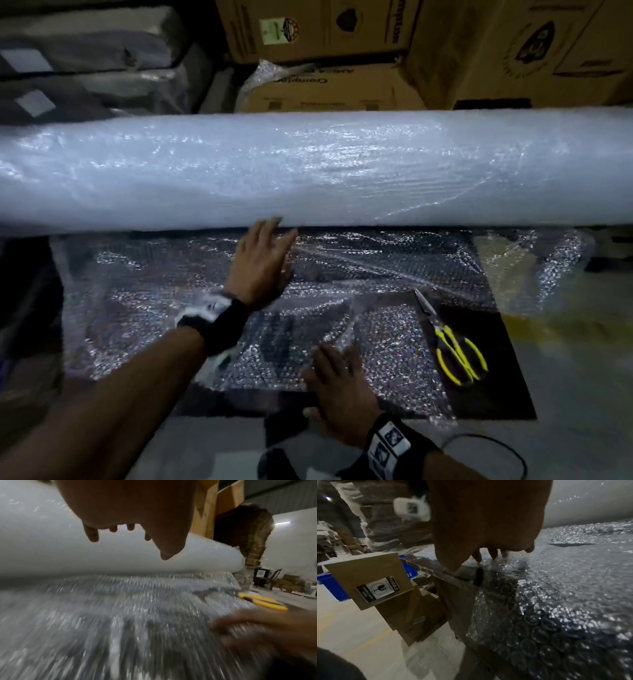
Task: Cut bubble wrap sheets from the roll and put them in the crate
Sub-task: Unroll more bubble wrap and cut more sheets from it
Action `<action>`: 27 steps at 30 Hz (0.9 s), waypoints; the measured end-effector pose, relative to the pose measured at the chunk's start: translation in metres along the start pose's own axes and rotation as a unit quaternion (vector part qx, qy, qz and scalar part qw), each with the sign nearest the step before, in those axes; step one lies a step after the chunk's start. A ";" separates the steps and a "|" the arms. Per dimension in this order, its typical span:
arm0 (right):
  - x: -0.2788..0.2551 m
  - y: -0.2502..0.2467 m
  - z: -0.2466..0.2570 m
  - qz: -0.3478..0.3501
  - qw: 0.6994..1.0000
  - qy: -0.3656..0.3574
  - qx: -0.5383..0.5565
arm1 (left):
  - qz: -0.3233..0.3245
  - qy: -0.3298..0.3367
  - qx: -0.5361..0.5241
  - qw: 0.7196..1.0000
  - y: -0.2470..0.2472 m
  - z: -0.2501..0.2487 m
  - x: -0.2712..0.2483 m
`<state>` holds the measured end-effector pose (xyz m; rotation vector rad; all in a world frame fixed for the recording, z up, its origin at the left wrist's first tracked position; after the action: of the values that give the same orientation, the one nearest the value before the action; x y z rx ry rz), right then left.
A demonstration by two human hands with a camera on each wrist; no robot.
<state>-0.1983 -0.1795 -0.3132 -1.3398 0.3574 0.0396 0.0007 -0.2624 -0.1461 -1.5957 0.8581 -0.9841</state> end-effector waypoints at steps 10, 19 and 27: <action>-0.008 -0.004 0.025 -0.012 0.998 0.047 -0.033 | 0.231 -0.211 0.041 0.949 0.123 0.150 -0.215; -0.048 -0.047 -0.020 -0.184 0.965 0.182 0.039 | 0.219 -0.168 0.063 0.959 0.106 0.173 -0.217; -0.080 -0.006 -0.037 -0.043 0.973 0.222 0.054 | 0.266 -0.053 0.072 0.960 0.110 0.120 -0.219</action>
<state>-0.2816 -0.2020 -0.2924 -1.2474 0.6689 -0.3522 0.0140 -0.0438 -0.3085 -1.1888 1.0434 -0.5569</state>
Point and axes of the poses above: each hand's wrist, its own x-axis towards the middle knuckle, its own y-axis out of the palm, z = x × y, the point moved 9 cm from there along x, towards the middle knuckle, and after that the axes turned 13 degrees about -y, right-handed, at the moved point
